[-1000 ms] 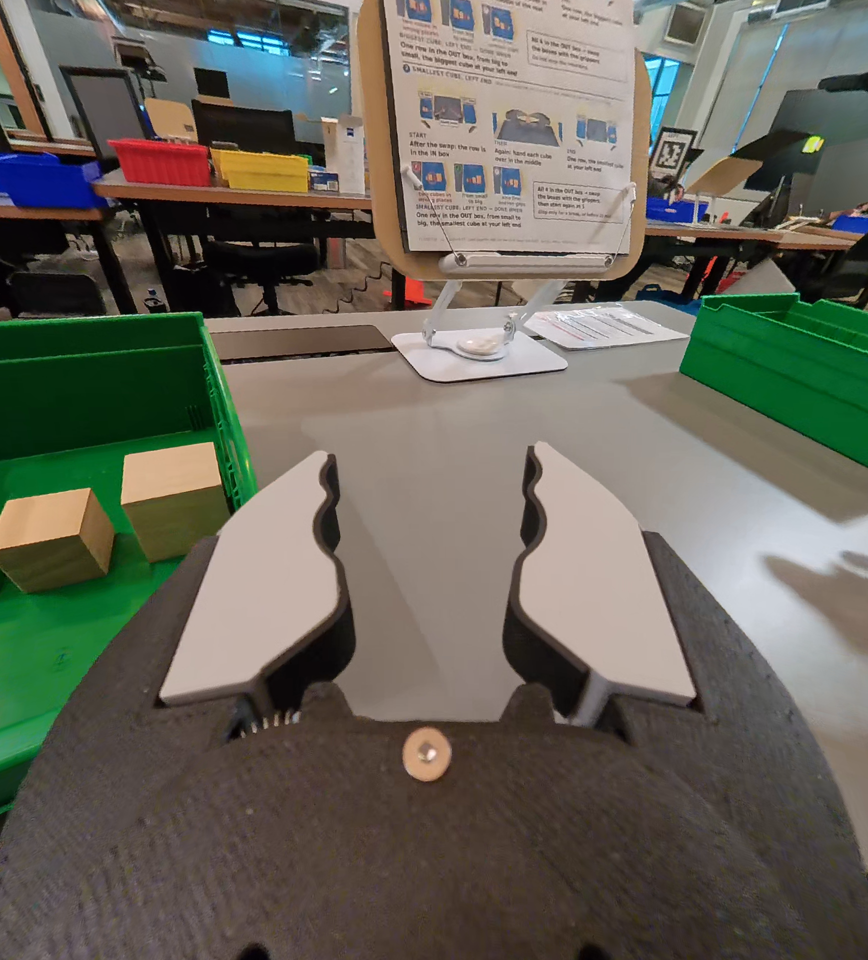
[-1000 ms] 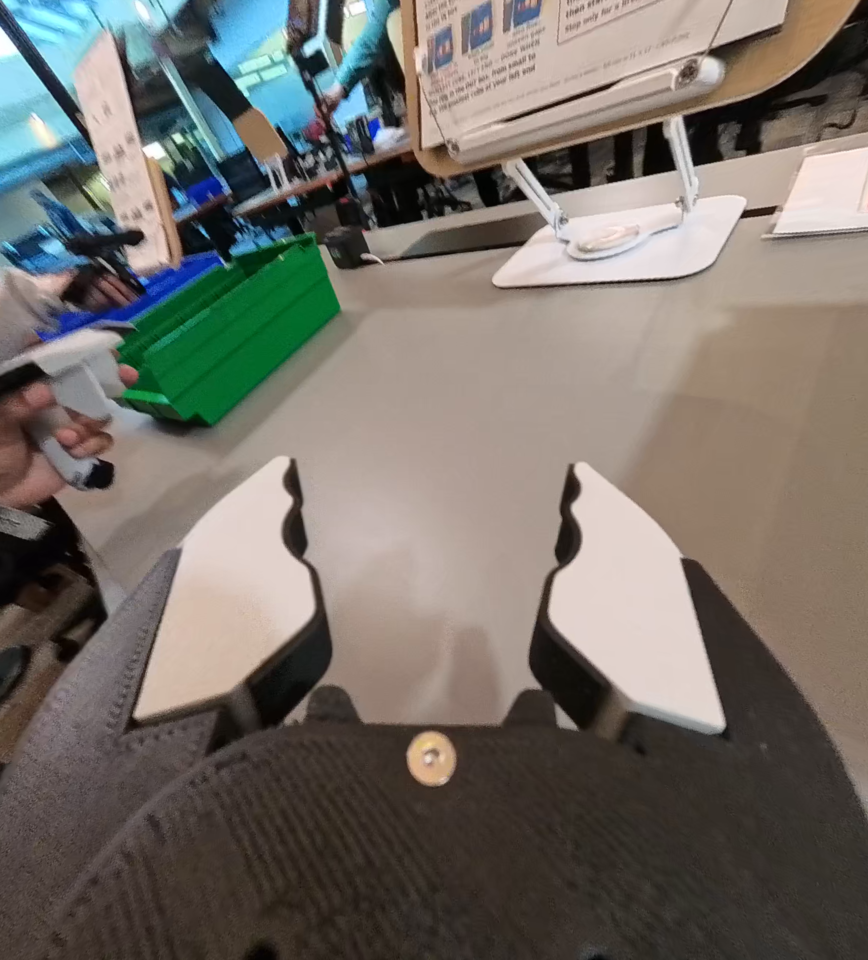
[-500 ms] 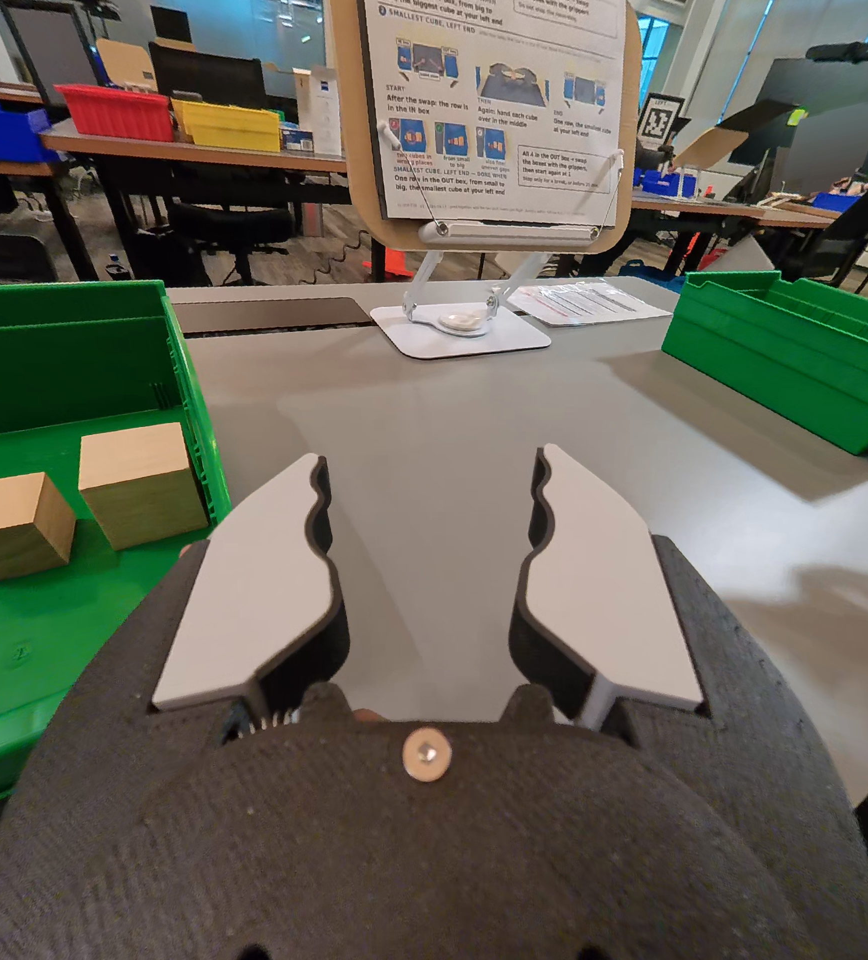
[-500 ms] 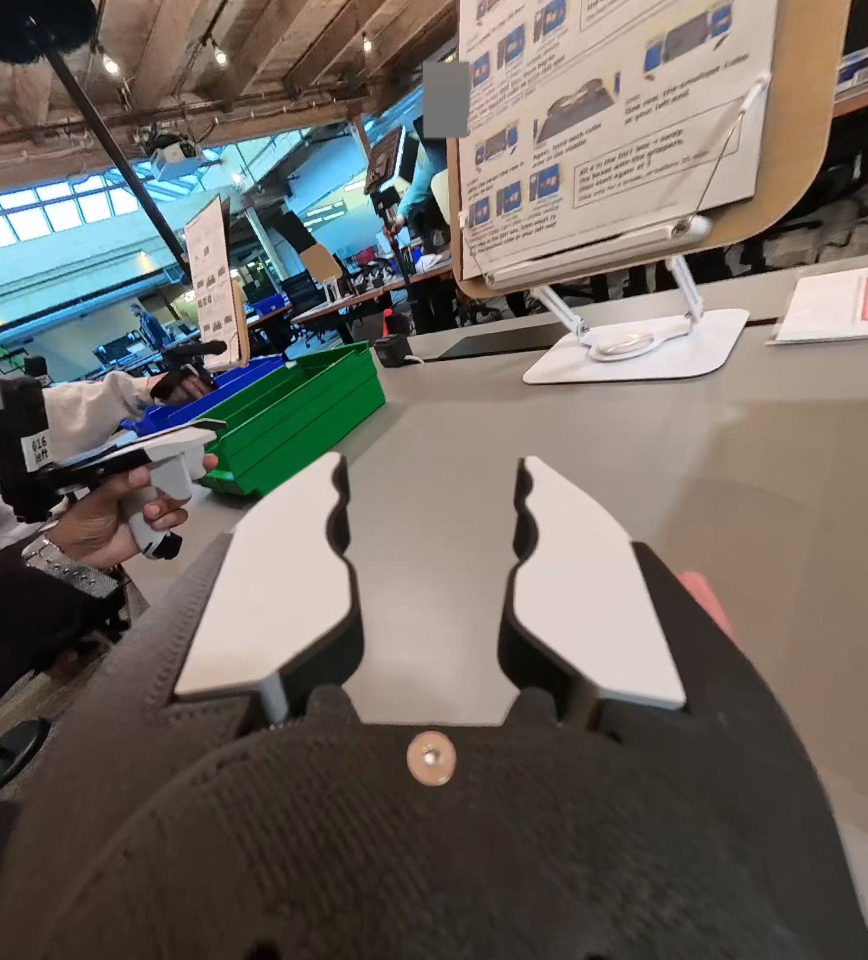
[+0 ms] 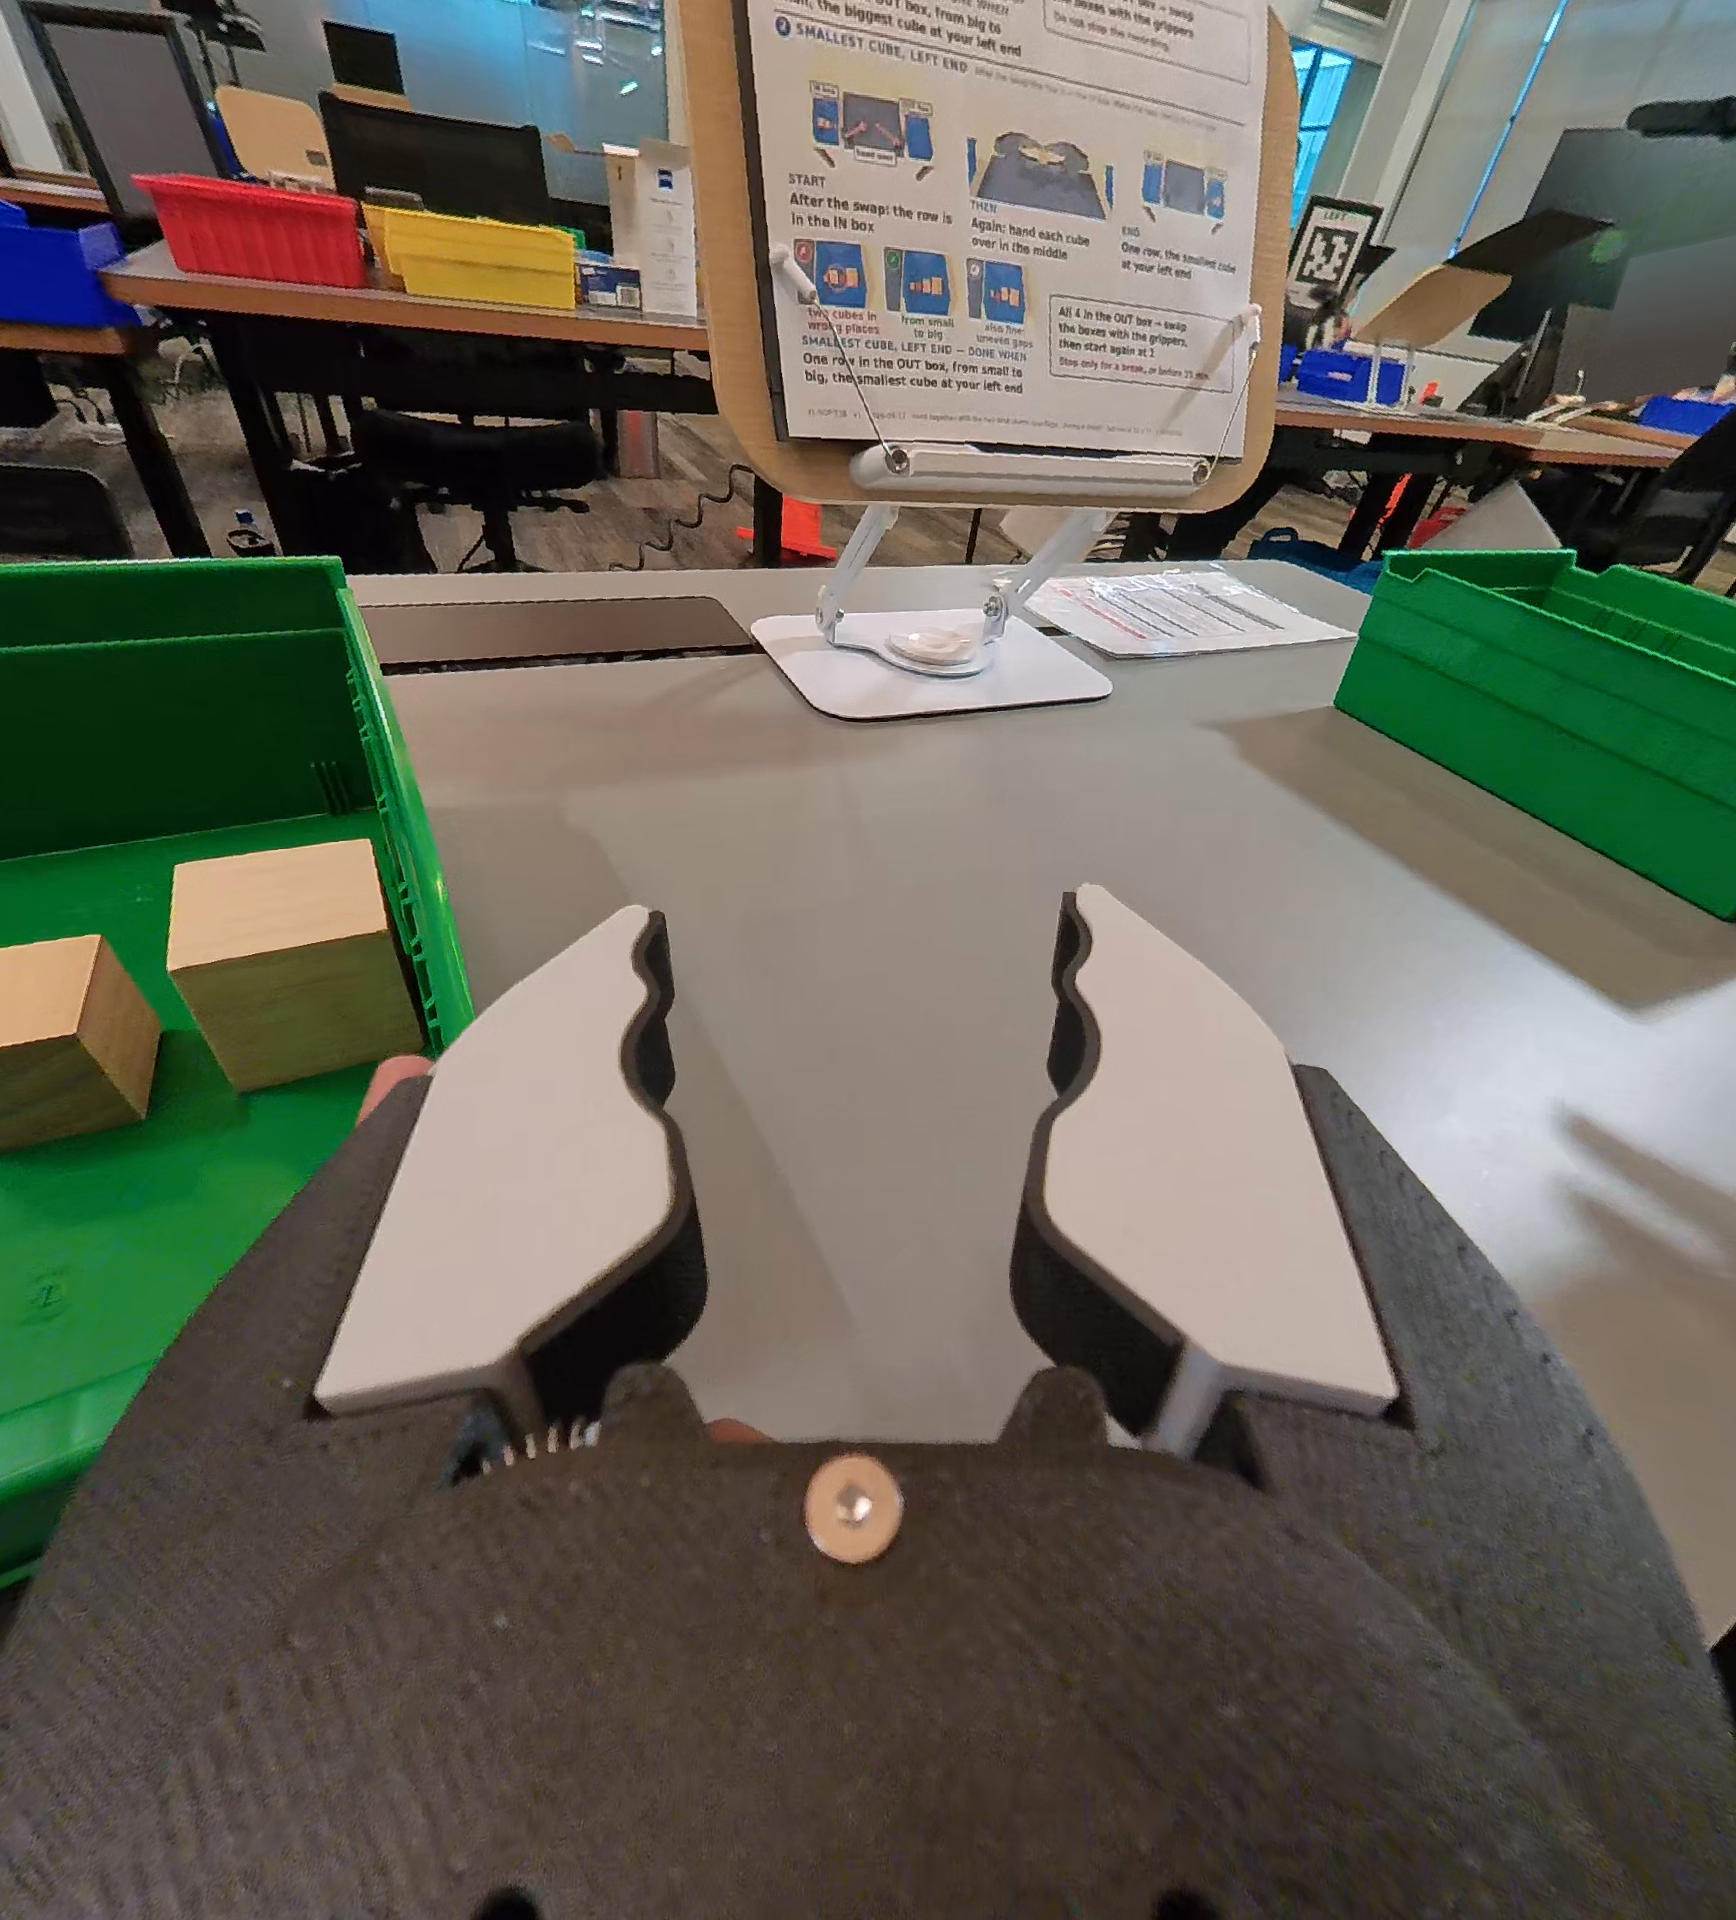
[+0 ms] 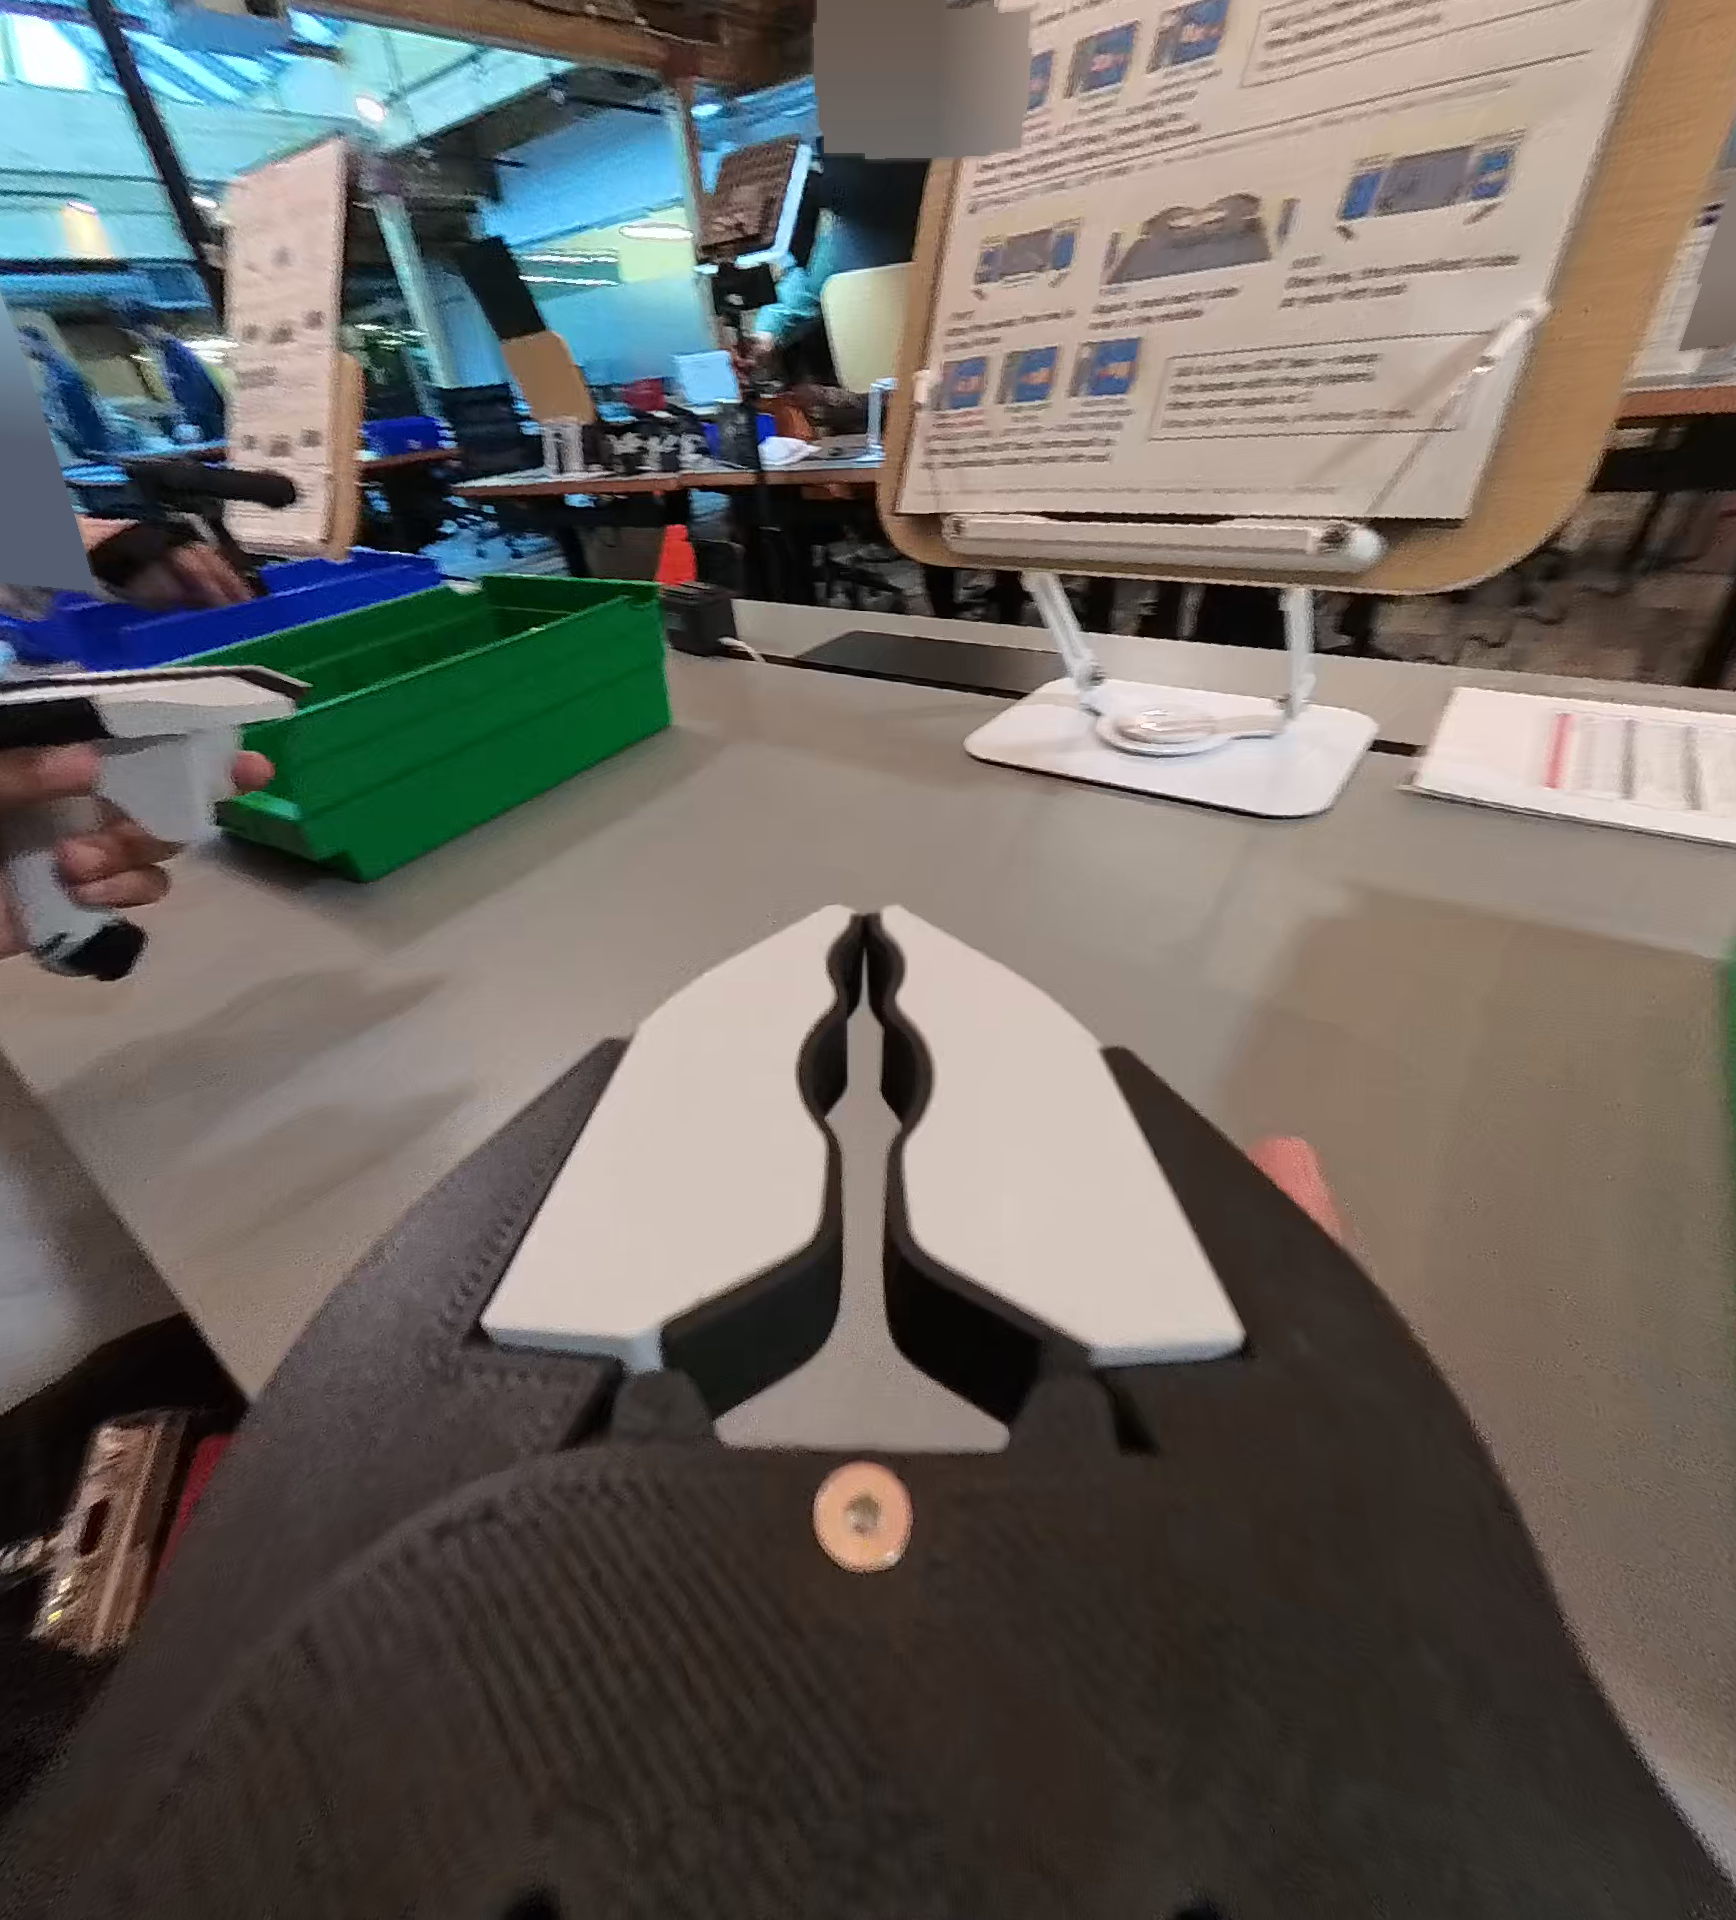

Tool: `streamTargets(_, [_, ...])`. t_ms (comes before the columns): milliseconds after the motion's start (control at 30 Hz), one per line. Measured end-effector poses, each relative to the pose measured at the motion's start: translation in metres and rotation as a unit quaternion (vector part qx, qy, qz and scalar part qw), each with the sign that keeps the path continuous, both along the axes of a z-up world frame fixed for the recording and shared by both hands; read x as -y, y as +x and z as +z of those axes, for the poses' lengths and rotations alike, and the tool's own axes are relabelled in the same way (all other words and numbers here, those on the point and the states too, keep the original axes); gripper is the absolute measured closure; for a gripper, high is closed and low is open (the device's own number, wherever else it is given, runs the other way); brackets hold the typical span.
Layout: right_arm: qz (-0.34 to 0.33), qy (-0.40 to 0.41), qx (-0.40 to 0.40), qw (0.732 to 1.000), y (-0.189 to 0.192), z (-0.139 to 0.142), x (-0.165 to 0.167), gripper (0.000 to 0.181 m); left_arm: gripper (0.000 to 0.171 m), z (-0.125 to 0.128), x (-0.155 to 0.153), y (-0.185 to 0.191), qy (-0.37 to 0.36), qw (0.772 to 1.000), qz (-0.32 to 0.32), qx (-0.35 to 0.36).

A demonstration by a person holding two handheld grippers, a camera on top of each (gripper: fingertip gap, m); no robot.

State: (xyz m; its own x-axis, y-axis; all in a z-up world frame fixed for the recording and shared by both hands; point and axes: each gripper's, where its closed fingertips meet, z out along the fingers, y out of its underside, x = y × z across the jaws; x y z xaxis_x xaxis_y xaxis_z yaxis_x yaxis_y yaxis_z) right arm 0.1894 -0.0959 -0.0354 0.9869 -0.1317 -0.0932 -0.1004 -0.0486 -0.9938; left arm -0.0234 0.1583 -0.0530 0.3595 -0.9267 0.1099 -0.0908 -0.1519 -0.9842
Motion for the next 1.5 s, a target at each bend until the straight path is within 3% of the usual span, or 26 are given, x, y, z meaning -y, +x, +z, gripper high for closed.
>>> streamTargets(133, [-0.069,-0.041,0.003,0.997,0.024,-0.011,0.007,0.181,0.1,0.0,0.0,0.0,0.001,1.0,0.001,0.001])
streamTargets(267, [-0.029,-0.022,-0.047,0.998,0.017,-0.006,0.007,0.181,0.1,0.0,0.0,0.0,0.0,1.0,0.001,0.0])
streamTargets(433, [-0.09,-0.041,-0.051,0.994,0.031,-0.017,0.008,0.181,0.1,-0.001,0.0,0.0,0.0,1.0,0.001,-0.001])
streamTargets(567, [-0.07,-0.049,-0.053,0.995,0.02,-0.018,0.003,0.181,0.1,-0.001,0.0,0.0,0.001,1.0,0.001,-0.002])
streamTargets(733, [-0.035,-0.058,0.005,0.998,0.012,-0.017,0.006,0.181,0.1,-0.001,0.0,0.0,-0.002,1.0,0.001,-0.001])
streamTargets(967, [-0.004,-0.041,-0.048,0.998,0.012,-0.019,0.009,0.181,0.1,-0.002,0.0,0.001,-0.002,1.0,0.0,-0.003])
streamTargets(1100, [-0.001,-0.046,-0.038,0.998,0.011,-0.022,0.007,0.181,0.1,-0.002,0.0,0.001,-0.001,1.0,0.0,-0.004])
streamTargets(1500, [-0.038,-0.044,0.022,0.998,0.016,-0.021,0.005,0.145,0.1,-0.002,0.0,0.001,-0.009,1.0,-0.003,0.002])
